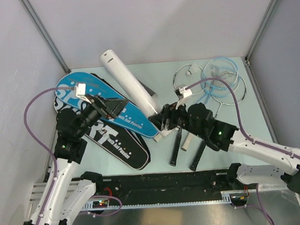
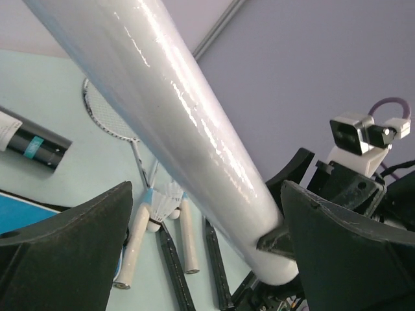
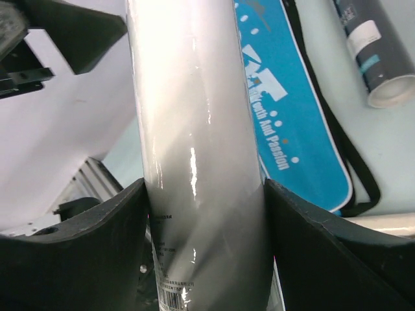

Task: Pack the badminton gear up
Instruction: Open the lid of the shuttle tube.

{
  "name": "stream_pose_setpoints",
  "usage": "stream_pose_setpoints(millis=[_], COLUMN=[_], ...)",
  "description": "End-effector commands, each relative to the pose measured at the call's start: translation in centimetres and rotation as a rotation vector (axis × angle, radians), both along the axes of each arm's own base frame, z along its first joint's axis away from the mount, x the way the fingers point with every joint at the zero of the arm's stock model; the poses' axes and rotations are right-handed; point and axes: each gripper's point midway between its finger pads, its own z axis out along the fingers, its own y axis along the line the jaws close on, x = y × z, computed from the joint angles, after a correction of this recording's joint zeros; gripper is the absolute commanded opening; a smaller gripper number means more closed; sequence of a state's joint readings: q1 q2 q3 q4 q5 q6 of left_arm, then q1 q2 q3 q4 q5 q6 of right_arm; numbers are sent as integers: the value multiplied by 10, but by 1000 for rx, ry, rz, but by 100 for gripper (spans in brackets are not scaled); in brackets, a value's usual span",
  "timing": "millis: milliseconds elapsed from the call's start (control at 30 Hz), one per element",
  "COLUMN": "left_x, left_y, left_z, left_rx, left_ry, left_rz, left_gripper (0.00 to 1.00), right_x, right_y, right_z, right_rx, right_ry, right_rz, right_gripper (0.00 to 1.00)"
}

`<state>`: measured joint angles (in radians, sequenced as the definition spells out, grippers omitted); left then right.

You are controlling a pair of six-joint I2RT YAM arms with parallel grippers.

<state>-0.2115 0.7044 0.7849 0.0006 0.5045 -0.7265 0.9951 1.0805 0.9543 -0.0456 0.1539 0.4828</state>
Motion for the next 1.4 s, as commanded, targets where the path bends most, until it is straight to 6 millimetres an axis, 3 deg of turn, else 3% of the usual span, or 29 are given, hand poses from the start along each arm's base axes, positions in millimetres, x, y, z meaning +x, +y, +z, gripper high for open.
stream_pose_setpoints(millis=[0, 300, 467, 700, 800, 933, 1067, 1167, 1367], left_x=[1, 15, 17, 22, 23, 22, 14, 5, -8], left_y=[-9, -32, -37, -45, -46, -45, -46, -51, -61], left_z=[41, 41, 49, 43, 37, 30, 24, 16, -12], left_rx=[-46, -63, -110, -144, -170, -169, -135, -78, 125], left_ry=[-126, -139, -154, -113, -87, -83, -108, -121, -80], left_rz=[22, -7, -27, -57, -59, -59, -85, -142, -279], left_gripper=[100, 100, 98, 81, 61, 53, 53, 52, 49], right_x=[-10, -33, -36, -33, -30, -32, -36, -38, -42], right_y=[6, 13, 24, 29, 28, 29, 23, 9, -30], right_z=[59, 65, 52, 33, 17, -1, -14, -15, -2], right_rx=[283, 382, 397, 424, 428, 389, 322, 288, 261], right_ry=[-90, -144, -126, -86, -50, -11, 10, 15, 6], right_rz=[-37, 16, 36, -9, -35, -37, -26, -34, -47], right_gripper=[50, 51, 51, 50, 51, 59, 79, 89, 93])
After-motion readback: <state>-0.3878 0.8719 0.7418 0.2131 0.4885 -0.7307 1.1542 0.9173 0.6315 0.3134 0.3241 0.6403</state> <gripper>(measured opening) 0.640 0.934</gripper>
